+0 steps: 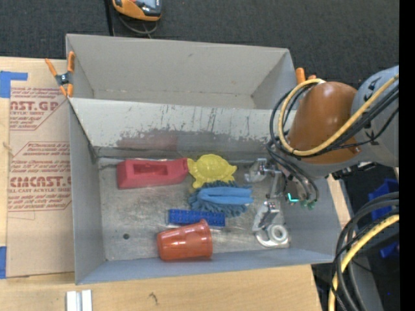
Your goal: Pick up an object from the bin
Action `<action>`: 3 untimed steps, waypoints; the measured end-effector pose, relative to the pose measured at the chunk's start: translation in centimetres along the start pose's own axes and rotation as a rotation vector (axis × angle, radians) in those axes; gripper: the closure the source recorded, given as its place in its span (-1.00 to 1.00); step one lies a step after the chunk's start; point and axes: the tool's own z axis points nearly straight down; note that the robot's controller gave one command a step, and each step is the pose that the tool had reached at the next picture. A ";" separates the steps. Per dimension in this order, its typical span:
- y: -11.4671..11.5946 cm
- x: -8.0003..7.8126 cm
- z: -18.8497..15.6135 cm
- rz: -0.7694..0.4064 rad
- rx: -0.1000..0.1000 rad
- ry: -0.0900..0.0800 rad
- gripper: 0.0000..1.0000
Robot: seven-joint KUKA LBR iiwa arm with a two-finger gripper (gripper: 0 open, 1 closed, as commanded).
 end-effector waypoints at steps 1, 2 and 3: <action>0.0 -0.2 -0.4 -0.001 0.001 -0.008 -1.00; 4.1 -2.8 7.2 0.037 -0.001 -0.011 -1.00; 4.3 -3.0 7.7 0.040 0.000 -0.013 -1.00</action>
Offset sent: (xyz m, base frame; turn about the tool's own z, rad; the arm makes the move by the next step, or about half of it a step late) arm 0.0290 0.0462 -0.0859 0.0418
